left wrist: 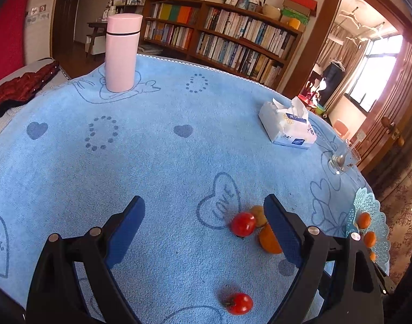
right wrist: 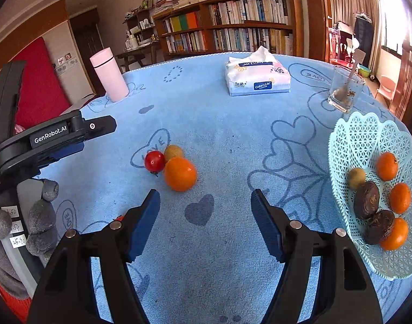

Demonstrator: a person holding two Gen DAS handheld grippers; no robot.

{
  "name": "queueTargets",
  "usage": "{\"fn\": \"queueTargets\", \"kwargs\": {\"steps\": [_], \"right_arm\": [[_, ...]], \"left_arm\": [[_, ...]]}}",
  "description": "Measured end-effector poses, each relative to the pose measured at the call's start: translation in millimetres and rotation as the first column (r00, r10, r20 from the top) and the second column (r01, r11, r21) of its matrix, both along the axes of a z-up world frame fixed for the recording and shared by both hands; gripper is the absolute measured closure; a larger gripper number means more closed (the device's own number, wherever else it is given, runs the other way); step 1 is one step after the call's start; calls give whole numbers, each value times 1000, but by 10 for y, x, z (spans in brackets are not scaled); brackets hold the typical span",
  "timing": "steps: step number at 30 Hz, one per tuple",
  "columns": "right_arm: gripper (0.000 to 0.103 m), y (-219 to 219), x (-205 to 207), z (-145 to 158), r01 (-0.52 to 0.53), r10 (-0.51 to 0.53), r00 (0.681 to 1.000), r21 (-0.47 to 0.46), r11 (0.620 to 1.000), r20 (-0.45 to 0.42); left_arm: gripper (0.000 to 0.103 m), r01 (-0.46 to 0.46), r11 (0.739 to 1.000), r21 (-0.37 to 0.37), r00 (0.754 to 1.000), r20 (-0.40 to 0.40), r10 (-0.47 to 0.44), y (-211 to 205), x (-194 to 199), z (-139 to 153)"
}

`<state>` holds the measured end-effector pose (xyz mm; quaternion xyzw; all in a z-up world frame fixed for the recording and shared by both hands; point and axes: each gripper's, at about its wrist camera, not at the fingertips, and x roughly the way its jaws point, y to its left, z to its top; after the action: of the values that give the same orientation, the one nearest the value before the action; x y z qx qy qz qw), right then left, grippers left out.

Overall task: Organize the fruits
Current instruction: 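Grasp the orange on the tablecloth with the right tool while the left tool moves toward the tomatoes, then carry the orange toward the basket with the right tool while the left tool grasps a red tomato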

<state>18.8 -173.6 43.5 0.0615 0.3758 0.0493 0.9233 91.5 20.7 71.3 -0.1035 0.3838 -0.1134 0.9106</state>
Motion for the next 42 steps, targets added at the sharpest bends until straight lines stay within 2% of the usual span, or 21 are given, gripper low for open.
{"fn": "queueTargets", "kwargs": {"steps": [5, 9, 14, 17, 25, 34, 42], "right_arm": [[34, 215, 278, -77, -50, 50, 999, -40, 998, -12], [45, 300, 475, -145, -67, 65, 997, -46, 997, -35], [53, 349, 649, -253, -79, 77, 994, -31, 996, -75], [63, 343, 695, -337, -69, 65, 993, -31, 997, -101], [64, 246, 561, -298, -53, 51, 995, -17, 998, -83], [64, -121, 177, -138, 20, -20, 999, 14, 1000, -50], [63, -226, -158, -30, 34, -34, 999, 14, 999, -10]], "left_arm": [[14, -42, 999, 3, 999, -2, 42, 113, 22, -24], [14, -45, 999, -14, 999, -15, 45, 148, 38, -49], [14, -42, 999, -21, 999, -23, 42, 149, 47, -67], [14, -43, 999, -22, 999, -27, 43, 149, 60, -83], [14, -35, 999, -11, 999, -35, 35, 114, 68, -124], [14, -9, 999, 34, 1000, -28, 10, -28, 55, -171], [15, 95, 989, 116, 995, -47, -90, -342, 58, -343]]}}
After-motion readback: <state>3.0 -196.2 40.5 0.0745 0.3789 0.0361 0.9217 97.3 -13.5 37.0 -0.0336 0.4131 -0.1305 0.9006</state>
